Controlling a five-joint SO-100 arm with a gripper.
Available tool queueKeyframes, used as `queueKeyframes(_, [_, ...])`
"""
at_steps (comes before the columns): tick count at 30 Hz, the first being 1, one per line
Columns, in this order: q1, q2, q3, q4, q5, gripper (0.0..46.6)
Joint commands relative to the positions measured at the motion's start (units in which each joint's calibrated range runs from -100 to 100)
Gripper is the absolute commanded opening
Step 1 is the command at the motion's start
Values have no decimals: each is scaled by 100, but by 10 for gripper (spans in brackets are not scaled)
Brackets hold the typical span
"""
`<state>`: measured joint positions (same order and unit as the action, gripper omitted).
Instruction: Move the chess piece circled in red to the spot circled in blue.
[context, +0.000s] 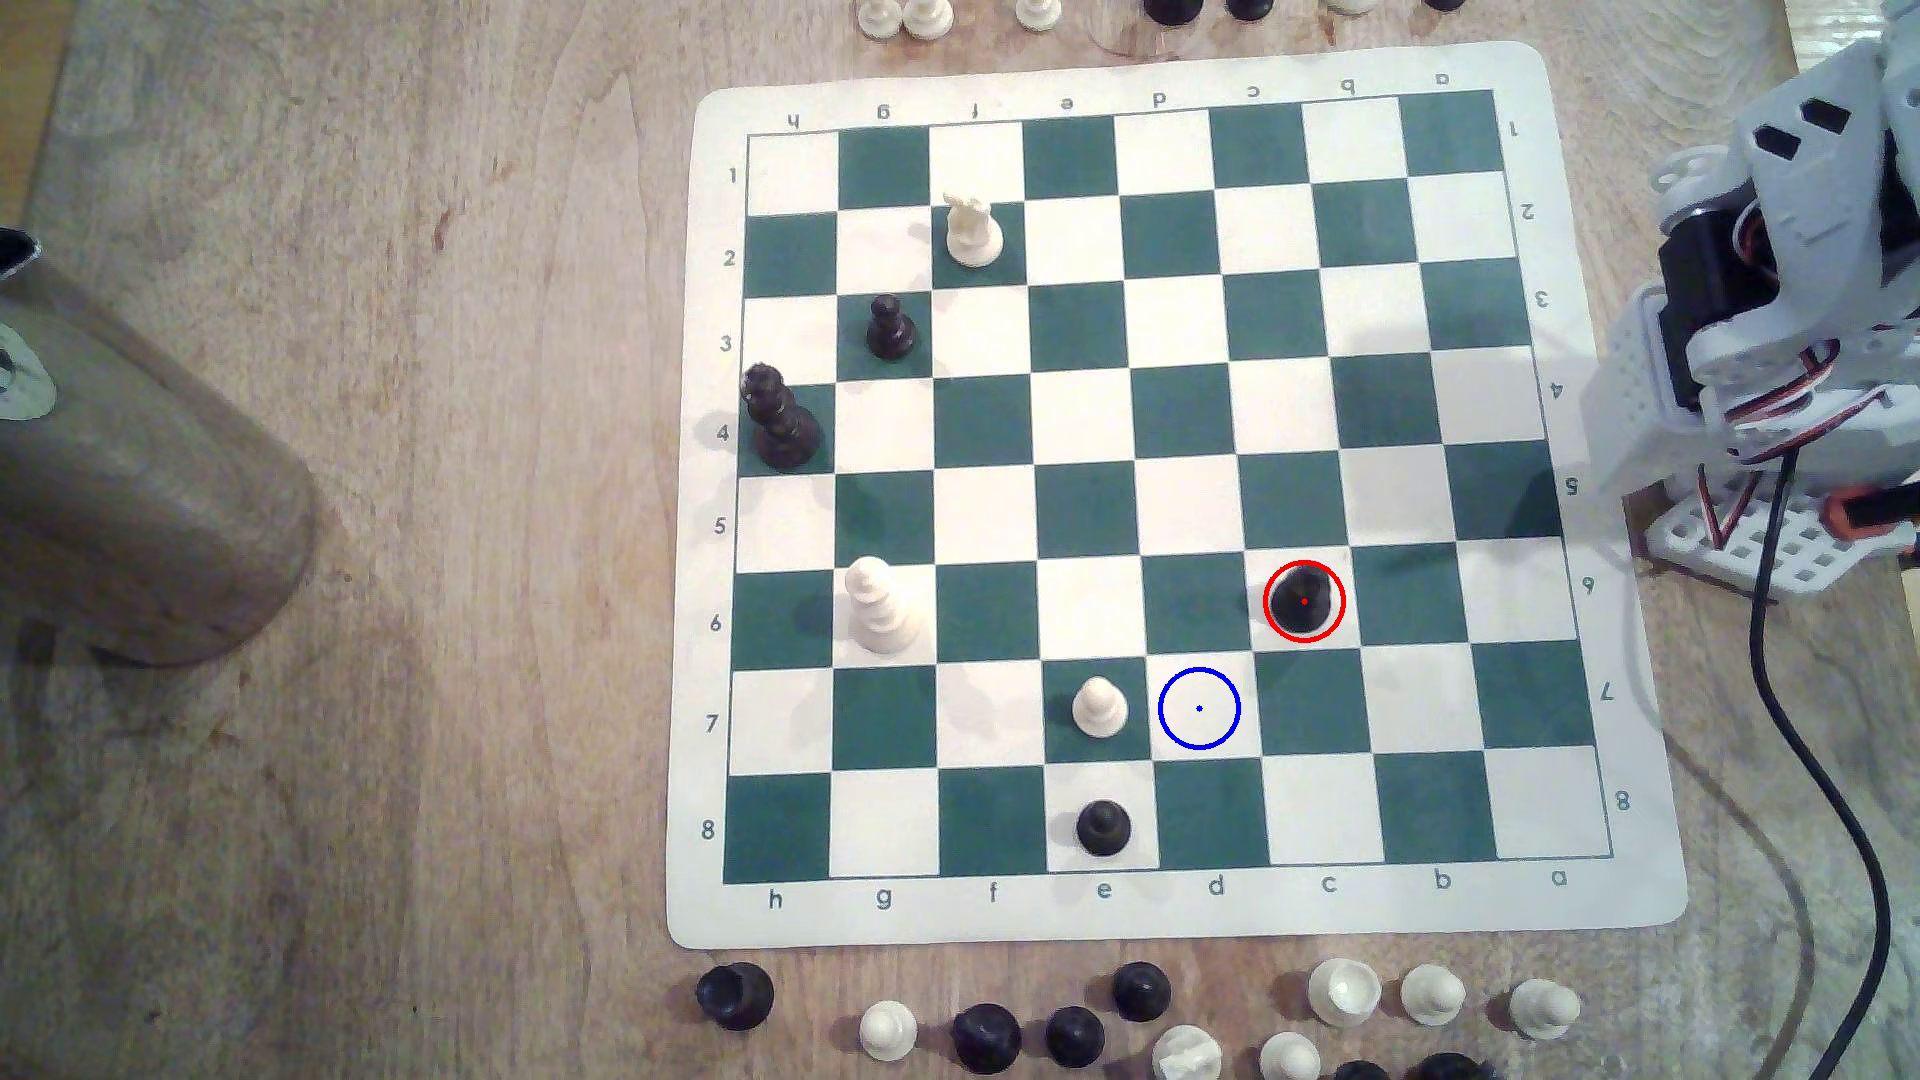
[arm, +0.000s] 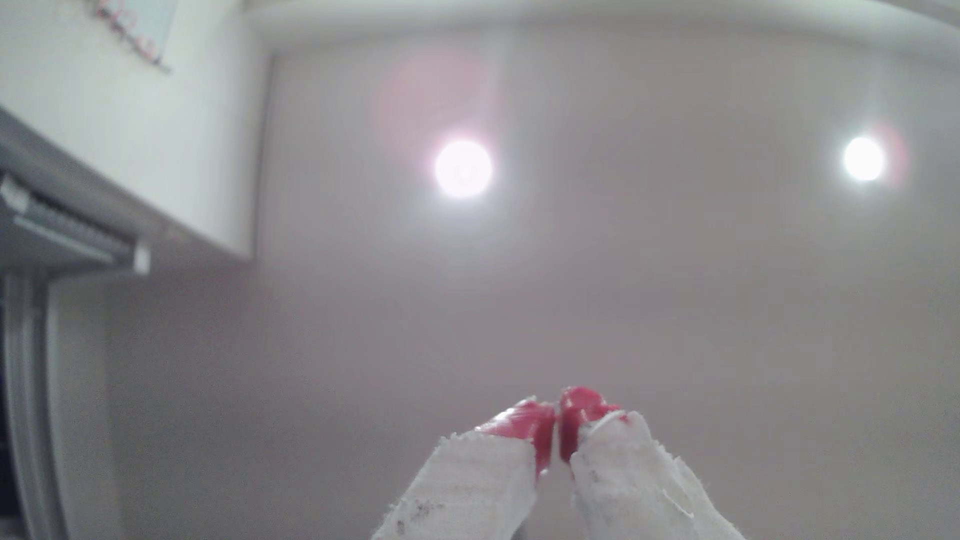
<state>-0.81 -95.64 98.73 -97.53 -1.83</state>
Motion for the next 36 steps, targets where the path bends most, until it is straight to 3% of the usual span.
queueKeyframes(1, [15, -20, 127, -214, 5, 2])
queueKeyframes(8, [-1, -11, 54, 736, 0, 2])
queueKeyframes(19, [124, -11, -644, 5756, -34, 2])
queueKeyframes(24, [453, -11, -1931, 9753, -78, 2])
queueKeyframes(30, [460, -3, -2566, 11850, -83, 2])
queueKeyframes(36, [562, -3, -3400, 14143, -63, 89])
